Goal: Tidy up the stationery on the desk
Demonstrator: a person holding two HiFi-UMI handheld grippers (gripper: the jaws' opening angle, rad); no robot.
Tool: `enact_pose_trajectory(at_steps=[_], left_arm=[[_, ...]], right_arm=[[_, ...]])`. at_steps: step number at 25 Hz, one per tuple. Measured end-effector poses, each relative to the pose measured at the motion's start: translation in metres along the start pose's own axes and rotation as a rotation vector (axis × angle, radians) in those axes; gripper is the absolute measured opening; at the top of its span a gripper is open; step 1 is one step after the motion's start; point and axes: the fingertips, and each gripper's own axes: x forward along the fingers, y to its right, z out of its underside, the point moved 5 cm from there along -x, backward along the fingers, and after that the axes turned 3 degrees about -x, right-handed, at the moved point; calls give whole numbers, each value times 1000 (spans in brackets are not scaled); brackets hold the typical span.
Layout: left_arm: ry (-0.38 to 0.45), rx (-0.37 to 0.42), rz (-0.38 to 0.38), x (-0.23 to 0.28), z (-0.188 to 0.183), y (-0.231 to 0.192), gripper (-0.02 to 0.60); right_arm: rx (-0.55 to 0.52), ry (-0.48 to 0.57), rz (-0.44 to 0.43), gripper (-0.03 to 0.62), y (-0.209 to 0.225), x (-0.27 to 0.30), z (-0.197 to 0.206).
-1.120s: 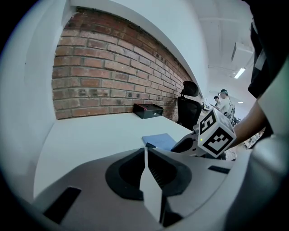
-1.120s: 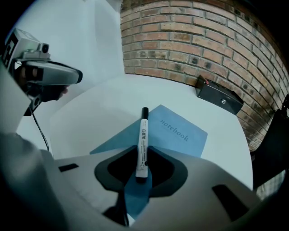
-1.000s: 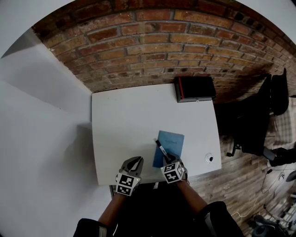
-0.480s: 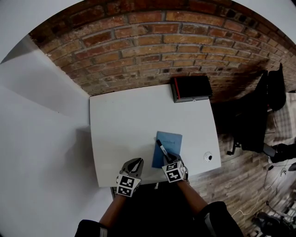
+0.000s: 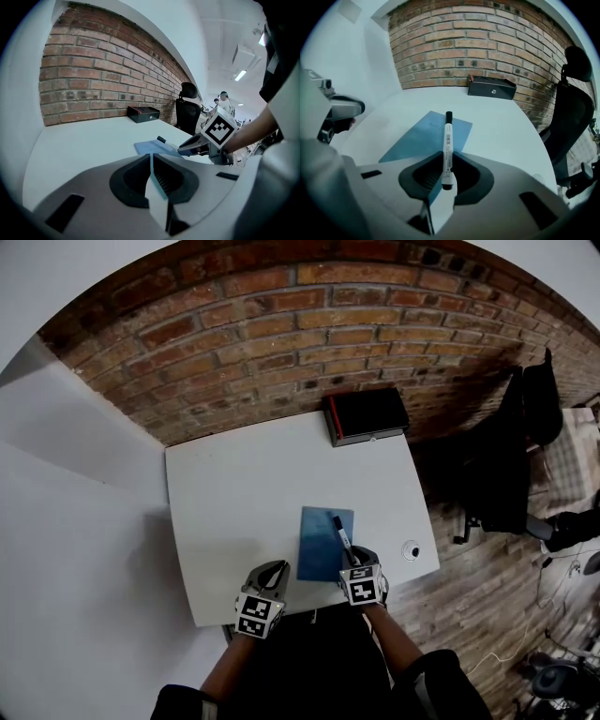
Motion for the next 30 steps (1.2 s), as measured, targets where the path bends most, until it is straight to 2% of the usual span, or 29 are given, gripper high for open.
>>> enact_pose_trajectory(at_steps=[11, 19, 30], left_arm=[[-26, 54, 84, 23, -10, 21, 19], [-57, 86, 133, 44, -17, 33, 20], [-82, 84, 143, 55, -16, 34, 20]], right_arm=[[97, 8, 83, 81, 33, -17, 22], [192, -42, 130, 81, 60, -20, 45], [252, -96, 139, 81, 72, -13, 65]])
